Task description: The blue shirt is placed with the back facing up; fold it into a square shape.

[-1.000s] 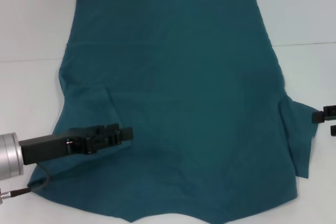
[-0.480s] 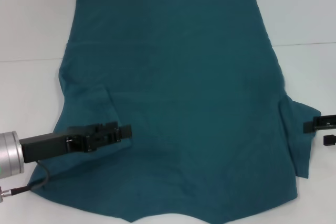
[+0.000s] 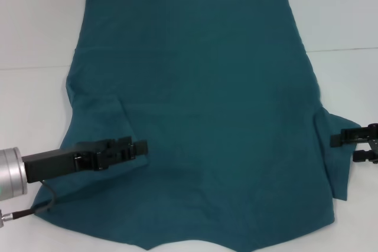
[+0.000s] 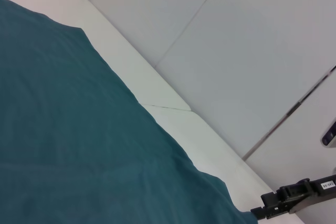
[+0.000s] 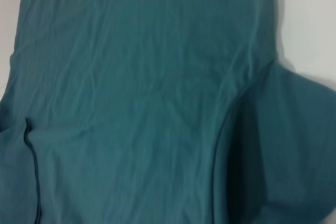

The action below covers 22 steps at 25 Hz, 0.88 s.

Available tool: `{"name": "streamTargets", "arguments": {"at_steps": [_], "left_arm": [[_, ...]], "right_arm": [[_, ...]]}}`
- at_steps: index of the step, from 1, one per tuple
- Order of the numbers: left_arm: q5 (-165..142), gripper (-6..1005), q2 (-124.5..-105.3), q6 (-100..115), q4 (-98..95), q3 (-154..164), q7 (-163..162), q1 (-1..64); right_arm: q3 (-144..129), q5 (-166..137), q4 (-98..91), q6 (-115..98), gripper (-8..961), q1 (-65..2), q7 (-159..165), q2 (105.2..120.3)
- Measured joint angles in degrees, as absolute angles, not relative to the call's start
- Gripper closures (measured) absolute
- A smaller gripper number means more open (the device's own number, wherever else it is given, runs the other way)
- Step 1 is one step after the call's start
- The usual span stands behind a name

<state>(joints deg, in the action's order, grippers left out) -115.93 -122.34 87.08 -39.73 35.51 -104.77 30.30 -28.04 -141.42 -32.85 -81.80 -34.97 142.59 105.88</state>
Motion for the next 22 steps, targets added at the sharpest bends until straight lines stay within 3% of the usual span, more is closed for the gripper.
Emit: {"name": "streamTargets", "arguments": {"at_steps": [22], "left_arm": [[-115.93, 370, -122.32, 86.48, -39.73, 35.5, -104.77, 30.35]], "right_arm": [[-28.3, -141.6, -30.32, -82.64, 70, -34.82, 142.81, 105.32]]}}
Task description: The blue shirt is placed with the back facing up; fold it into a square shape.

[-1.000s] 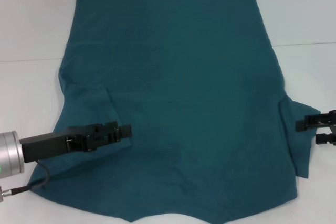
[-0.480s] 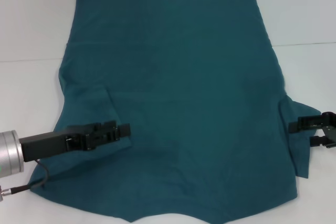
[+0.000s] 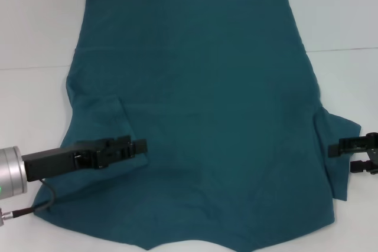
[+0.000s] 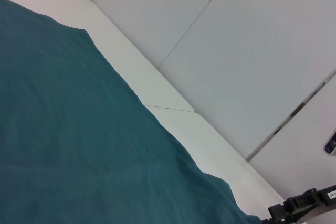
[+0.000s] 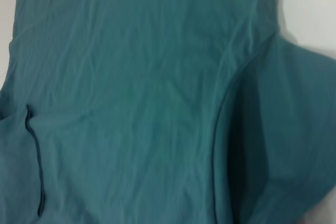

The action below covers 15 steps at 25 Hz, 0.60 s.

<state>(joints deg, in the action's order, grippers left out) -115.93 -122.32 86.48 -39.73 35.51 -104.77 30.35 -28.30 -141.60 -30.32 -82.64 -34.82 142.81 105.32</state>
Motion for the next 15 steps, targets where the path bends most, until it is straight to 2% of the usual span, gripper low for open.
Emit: {"name": "streamTargets", "arguments": {"at_steps": [15], "left_arm": [[-115.93, 371, -122.35, 86.49, -39.73, 35.71, -104.77, 31.18]], "right_arm": [[-28.87, -141.48, -30.03, -79.76, 71, -35.01, 142.36, 106.22]]}}
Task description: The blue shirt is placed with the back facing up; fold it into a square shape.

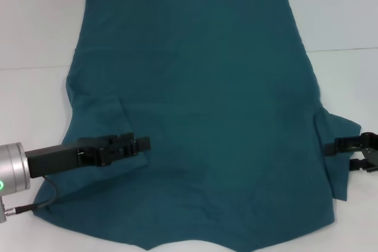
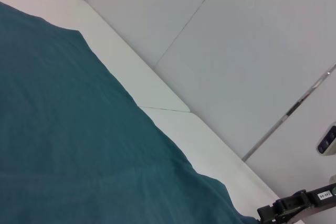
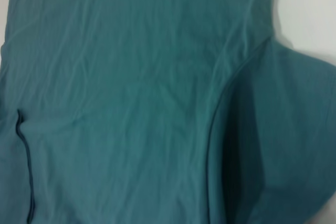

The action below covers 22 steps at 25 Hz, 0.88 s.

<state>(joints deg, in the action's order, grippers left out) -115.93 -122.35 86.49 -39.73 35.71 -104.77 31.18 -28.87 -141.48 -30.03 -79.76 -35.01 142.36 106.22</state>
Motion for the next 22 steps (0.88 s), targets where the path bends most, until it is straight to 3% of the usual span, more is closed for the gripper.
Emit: {"name": "streamTargets", "arguments": {"at_steps": [12, 18, 22], "left_arm": [[-115.93, 370, -122.34, 86.43, -39.11, 35.5, -104.68, 30.83], [-115.96, 371, -122.35, 86.39, -39.11, 35.5, -104.68, 30.76], [-116.0, 370, -122.34, 86.39, -39.11, 35.61, -104.68, 30.76]], "right_arm": [[-28.7, -141.32, -29.92, -79.27, 72, -35.33, 142.28, 106.79], [-28.88, -141.49, -30.13, -79.19, 182, -34.88, 142.32, 106.79], [-30.45, -141.75, -30.29, -79.17, 379, -34.74, 141.3, 106.79]]}}
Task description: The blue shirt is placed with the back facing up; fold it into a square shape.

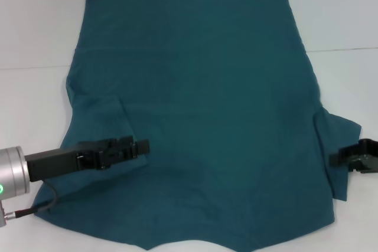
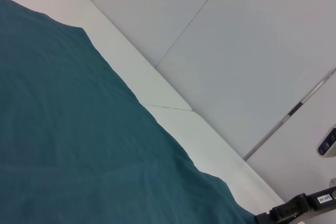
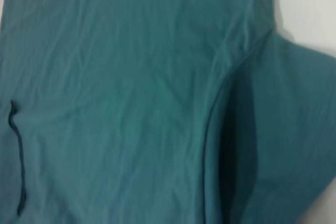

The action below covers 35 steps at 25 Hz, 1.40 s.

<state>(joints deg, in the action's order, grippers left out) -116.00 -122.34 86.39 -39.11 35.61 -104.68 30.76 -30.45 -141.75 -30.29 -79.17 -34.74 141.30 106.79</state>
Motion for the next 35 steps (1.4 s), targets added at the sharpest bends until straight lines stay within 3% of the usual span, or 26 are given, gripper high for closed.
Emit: {"name": "streamTargets", "arguments": {"at_steps": [7, 15, 24, 30, 35], "left_arm": [[-115.98, 369, -122.34, 86.46, -39.11, 35.86, -104.72, 30.76], [-115.94, 370, -122.34, 86.56, -38.87, 35.75, -104.75, 30.5], [-115.92, 370, -122.16, 86.54, -38.43, 35.52, -104.76, 30.5], [-115.92, 369, -122.17, 86.71, -38.4, 35.49, -104.77, 30.8], [-115.92, 371, -122.12, 86.89, -38.43, 35.49, -105.23, 30.74]], "right_arm": [[-31.27, -141.65, -30.56, -78.45, 610, -34.82, 140.62, 107.3], [-31.03, -141.64, -31.07, -79.36, 885, -34.71, 141.29, 106.81], [-28.58, -141.53, -37.68, -81.24, 931, -32.42, 145.68, 105.48], [-28.68, -141.65, -38.5, -83.51, 930, -35.15, 146.48, 103.51], [-29.11, -141.79, -40.32, -88.01, 929, -38.38, 146.48, 103.99]]}}
